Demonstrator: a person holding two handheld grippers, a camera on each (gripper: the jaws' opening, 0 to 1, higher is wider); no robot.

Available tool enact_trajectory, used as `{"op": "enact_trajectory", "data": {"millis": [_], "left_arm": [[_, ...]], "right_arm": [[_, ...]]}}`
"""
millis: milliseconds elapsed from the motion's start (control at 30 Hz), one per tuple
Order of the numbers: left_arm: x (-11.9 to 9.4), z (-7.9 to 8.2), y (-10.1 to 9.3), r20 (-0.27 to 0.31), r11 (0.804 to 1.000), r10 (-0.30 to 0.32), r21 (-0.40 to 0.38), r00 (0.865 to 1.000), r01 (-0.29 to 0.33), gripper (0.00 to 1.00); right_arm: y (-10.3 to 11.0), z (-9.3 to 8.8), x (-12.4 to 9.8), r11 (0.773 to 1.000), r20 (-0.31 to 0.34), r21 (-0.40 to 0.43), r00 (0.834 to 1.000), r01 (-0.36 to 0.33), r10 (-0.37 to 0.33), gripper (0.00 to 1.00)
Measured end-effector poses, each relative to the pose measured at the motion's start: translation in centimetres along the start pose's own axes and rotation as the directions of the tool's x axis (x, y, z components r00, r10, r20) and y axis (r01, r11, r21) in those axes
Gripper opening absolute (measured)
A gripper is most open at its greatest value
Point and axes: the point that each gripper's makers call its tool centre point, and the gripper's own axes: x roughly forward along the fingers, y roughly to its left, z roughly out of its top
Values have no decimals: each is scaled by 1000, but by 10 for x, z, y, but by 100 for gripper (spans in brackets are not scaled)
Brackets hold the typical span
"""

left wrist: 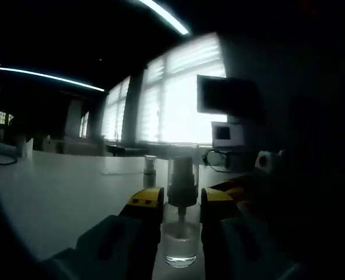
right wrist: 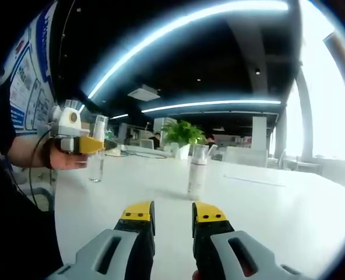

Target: Clamp pump bottle remove cover press pump head put on cover

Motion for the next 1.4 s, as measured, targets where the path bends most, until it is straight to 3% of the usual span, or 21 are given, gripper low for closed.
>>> {"op": "enact_trajectory", "data": {"millis": [233, 433, 567, 1100, 1400], "left_arm": [[-5, -10, -2, -6, 1000, 14, -23, 1000, -14, 16], [-6, -15, -8, -5, 1000, 19, 9, 1000, -19, 16], [-5, -25, -9, -35, 999, 20, 44, 999, -19, 16], [-4, -31, -7, -65, 998, 47, 41, 997, -44, 16], [-11, -31, -8, -34, 999, 40, 35, 999, -38, 17]], "right_arm": [[0, 0, 0, 1000, 1, -1, 1000, 1, -1, 20], [0, 0, 0, 1000, -1, -2, 1000, 0, 0, 20], [-3, -1, 0, 1000, -2, -2, 1000, 0, 0, 20], [-1, -2, 0, 1000, -9, -7, 1000, 0, -1, 20], [1, -2, 0, 1000, -9, -8, 1000, 2, -2, 20]]}}
